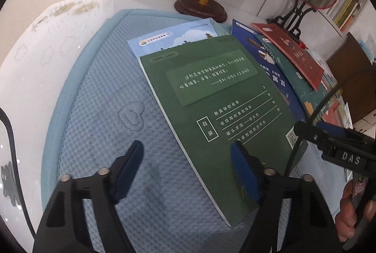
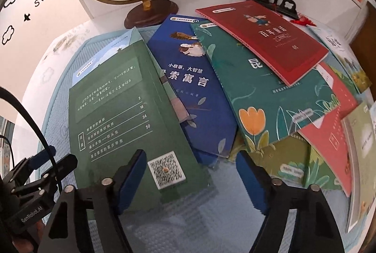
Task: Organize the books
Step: 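Grasp the edge of the green book with the left gripper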
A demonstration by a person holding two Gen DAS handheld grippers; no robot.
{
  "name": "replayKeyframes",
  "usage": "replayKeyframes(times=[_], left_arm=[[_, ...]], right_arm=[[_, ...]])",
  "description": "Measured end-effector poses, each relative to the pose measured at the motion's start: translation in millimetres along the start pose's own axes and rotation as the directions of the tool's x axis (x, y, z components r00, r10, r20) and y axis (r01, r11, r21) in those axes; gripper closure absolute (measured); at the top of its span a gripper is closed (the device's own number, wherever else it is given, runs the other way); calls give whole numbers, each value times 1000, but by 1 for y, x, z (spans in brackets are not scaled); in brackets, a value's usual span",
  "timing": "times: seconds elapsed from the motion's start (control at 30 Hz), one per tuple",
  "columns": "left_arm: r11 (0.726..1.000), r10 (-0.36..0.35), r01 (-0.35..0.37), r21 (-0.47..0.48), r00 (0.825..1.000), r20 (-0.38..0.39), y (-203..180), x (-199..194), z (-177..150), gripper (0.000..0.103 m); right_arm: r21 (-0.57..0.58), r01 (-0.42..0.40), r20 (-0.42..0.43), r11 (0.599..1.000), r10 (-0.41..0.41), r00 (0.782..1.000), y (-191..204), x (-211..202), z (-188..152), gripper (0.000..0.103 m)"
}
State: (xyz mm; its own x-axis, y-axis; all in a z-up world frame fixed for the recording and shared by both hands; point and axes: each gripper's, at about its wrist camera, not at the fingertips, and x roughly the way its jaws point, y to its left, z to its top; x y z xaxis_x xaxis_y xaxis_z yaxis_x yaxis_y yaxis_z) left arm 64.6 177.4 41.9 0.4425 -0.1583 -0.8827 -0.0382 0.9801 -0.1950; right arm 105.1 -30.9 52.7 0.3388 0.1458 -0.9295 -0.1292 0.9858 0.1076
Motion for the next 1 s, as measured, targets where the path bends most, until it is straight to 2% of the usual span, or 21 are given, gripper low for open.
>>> replayKeyframes(times=[0.2,0.37,0.6,0.77,0.83,0.9,1.0], left_arm=[[1000,-15,16,15,1000,-20,-1,7,1,44],[995,-96,95,-16,994,-60,1,16,-3,44],[992,-111,116,49,990,-83,-5,10,-14,44],[974,-157,179,137,975,-155,-4,1,-34,44],[968,-159,186,170,974,-162,-8,-4,-43,44],[967,-154,182,177,975,-162,-11,-5,-49,44],[971,-138,162,174,980,-145,-14,-5,-51,44]], right_arm=[[-32,7,-19,999,-8,1000,3,15,7,42],[-18,-104,-55,994,102,993,6,20,6,45],[-52,-151,-103,987,145,984,16,6,-32,45],[-55,-240,-157,969,229,961,9,-7,-76,45],[-24,-263,-158,965,256,954,2,-6,-82,46],[38,-247,-143,968,250,958,-10,-1,-84,46],[56,-235,-100,970,240,966,-15,8,-77,46]])
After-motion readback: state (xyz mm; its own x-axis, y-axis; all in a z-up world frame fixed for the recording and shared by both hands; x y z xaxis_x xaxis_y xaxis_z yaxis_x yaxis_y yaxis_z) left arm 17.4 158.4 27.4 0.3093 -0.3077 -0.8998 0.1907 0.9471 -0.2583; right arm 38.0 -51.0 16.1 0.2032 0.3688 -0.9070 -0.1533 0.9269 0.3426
